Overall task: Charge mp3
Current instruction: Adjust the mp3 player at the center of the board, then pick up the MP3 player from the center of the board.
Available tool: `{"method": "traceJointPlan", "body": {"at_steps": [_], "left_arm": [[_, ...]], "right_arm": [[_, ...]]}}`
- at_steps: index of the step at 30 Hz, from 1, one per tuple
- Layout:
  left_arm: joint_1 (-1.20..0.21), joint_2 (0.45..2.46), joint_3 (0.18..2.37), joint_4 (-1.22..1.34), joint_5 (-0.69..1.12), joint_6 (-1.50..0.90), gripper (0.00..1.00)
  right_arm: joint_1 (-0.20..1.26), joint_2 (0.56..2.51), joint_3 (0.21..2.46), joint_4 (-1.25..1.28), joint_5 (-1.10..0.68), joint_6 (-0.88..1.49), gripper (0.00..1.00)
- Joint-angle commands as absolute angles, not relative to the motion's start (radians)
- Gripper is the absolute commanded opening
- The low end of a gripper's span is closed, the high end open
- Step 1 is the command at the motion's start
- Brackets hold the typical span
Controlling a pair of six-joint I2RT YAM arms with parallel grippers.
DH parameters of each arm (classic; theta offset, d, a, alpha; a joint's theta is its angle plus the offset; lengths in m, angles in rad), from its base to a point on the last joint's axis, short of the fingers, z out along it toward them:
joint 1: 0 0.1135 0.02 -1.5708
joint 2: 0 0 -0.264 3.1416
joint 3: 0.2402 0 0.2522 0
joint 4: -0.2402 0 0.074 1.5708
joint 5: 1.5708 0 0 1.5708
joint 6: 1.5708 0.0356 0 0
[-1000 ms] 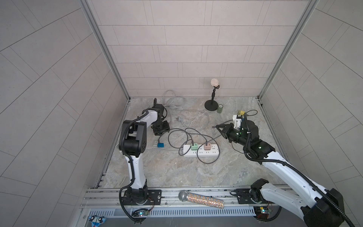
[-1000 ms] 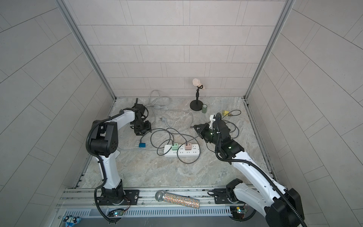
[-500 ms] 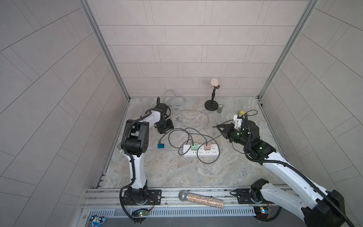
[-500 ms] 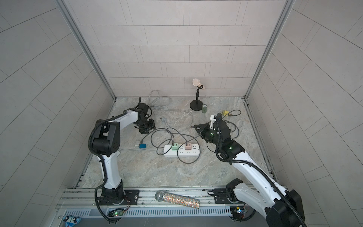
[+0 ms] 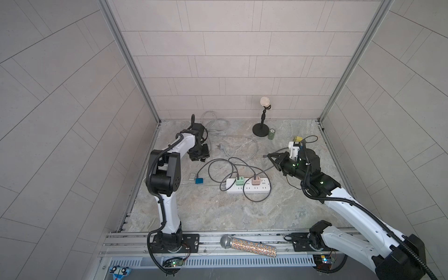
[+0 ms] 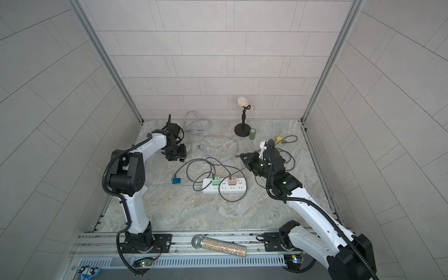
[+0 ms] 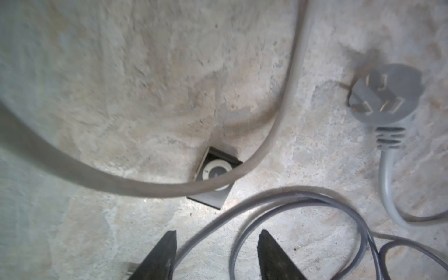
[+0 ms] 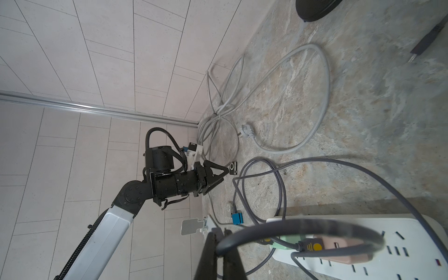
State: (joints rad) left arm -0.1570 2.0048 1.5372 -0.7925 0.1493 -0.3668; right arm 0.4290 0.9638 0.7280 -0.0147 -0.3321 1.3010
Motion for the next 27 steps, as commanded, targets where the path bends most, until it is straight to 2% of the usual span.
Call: {"method": "traceJointPlan", "body": {"at_steps": [1,9,27], "left_arm": [[-0.155,2.054,1.585,-0.83,0.123,-0.275,0.56],[-0.157,2.12,1.654,-0.866,0.167,-0.197,0.52],[-0.157,2.215,1.725,-0.901,0.119,-0.174,0.5]], "right_arm": [[0.428,0.944,0.724,-0.035,-0.315,1.3,0.0],[0.432,0.949,0.726,-0.038,-0.313,1.305,0.0],[0.445,0.961,0.733,-0.034,-0.305,1.302,0.0]]}}
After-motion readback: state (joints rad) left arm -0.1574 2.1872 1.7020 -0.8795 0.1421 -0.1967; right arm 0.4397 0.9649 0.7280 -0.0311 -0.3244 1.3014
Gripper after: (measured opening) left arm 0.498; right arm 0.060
